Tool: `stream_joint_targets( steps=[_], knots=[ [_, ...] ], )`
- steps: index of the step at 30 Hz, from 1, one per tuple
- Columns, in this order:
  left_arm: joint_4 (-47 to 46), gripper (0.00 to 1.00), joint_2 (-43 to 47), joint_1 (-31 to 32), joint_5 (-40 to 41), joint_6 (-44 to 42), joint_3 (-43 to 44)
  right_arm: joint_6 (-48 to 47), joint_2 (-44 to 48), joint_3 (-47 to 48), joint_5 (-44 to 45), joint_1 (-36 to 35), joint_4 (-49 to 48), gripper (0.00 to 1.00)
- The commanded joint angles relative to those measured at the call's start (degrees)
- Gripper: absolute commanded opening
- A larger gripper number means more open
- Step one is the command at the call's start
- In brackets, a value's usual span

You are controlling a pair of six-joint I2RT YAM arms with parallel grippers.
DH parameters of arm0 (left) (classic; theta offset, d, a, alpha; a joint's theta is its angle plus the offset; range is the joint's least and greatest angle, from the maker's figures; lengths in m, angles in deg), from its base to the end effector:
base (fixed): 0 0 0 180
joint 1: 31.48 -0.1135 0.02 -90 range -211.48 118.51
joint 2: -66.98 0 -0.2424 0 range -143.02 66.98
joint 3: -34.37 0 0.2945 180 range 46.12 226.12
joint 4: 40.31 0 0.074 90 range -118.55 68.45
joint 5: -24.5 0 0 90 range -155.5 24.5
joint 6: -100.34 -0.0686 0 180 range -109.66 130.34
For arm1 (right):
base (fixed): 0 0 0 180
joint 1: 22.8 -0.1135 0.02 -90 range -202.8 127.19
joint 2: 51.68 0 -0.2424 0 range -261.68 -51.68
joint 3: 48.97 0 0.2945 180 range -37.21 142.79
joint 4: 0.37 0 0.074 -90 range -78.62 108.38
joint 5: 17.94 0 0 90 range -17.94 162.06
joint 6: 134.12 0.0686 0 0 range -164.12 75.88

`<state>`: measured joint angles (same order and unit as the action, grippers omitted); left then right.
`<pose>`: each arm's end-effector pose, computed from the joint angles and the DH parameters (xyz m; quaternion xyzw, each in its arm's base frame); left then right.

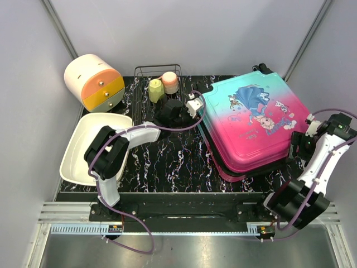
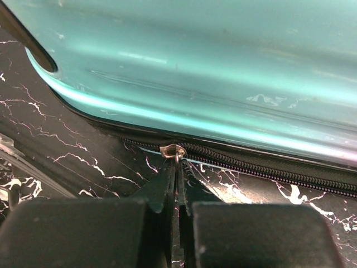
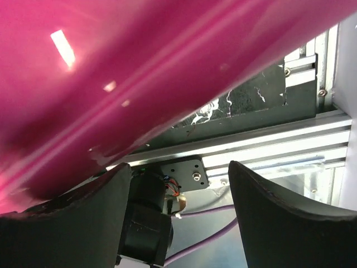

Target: Open, take out, and arrange the luggage

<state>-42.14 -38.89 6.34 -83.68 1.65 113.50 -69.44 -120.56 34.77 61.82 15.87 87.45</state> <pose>0.3625 -0.3085 0.1555 0.4067 0.7312 -0.2625 0.4806 0.2097 -0.1522 0.2798 0.1014 0.9799 -0.0033 0.1719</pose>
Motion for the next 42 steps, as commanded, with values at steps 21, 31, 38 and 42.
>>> stream_joint_targets(
  steps=[21,31,38,42],
  knots=[
    [-12.7,0.00,-7.7,15.7,12.6,6.8,15.8,5.5,-23.6,35.9,-18.6,-1.1,-21.5,0.92],
    [-11.6,0.00,-4.0,16.1,14.6,15.6,10.1,-12.0,-5.4,24.0,-24.6,-18.7,-15.9,1.00],
    [-9.4,0.00,-2.9,14.2,14.8,20.4,9.2,-20.5,-4.3,15.2,-19.2,-33.9,-17.2,1.00],
    [-8.6,0.00,-2.2,12.8,16.2,21.7,9.2,-23.8,-4.7,9.2,-12.7,-38.3,-19.0,1.00]
  ],
)
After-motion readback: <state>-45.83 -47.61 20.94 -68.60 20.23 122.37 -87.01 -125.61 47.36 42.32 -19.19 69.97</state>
